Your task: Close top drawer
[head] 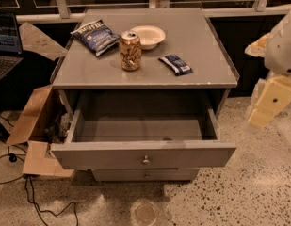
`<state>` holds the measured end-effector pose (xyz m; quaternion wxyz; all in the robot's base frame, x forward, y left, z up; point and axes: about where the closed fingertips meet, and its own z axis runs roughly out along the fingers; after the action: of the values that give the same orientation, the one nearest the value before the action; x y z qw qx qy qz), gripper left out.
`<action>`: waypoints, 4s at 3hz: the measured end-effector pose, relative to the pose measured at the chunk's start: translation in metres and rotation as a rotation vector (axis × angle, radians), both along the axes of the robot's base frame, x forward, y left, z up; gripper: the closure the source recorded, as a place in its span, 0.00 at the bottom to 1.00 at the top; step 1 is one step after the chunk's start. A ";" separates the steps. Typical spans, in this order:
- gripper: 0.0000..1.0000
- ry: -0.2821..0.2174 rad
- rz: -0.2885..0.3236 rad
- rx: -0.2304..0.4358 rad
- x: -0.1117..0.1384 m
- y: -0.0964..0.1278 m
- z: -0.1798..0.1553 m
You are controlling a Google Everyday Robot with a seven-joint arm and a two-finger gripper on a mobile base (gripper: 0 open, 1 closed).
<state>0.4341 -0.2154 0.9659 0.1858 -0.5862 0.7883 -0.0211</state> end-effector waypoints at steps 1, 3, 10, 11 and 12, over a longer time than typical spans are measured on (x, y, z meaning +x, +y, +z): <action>0.00 -0.028 -0.103 0.158 -0.029 0.009 -0.027; 0.00 0.020 -0.244 0.457 -0.038 0.034 -0.143; 1.00 0.064 -0.263 0.559 -0.027 0.049 -0.205; 1.00 0.063 -0.316 0.613 -0.032 0.048 -0.249; 1.00 0.068 -0.385 0.675 -0.027 0.042 -0.303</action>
Offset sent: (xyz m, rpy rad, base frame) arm -0.0299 0.0308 -0.1704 0.5787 -0.0846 -0.3644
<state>0.4070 -0.1729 0.6630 0.3346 -0.3339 0.8522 0.2243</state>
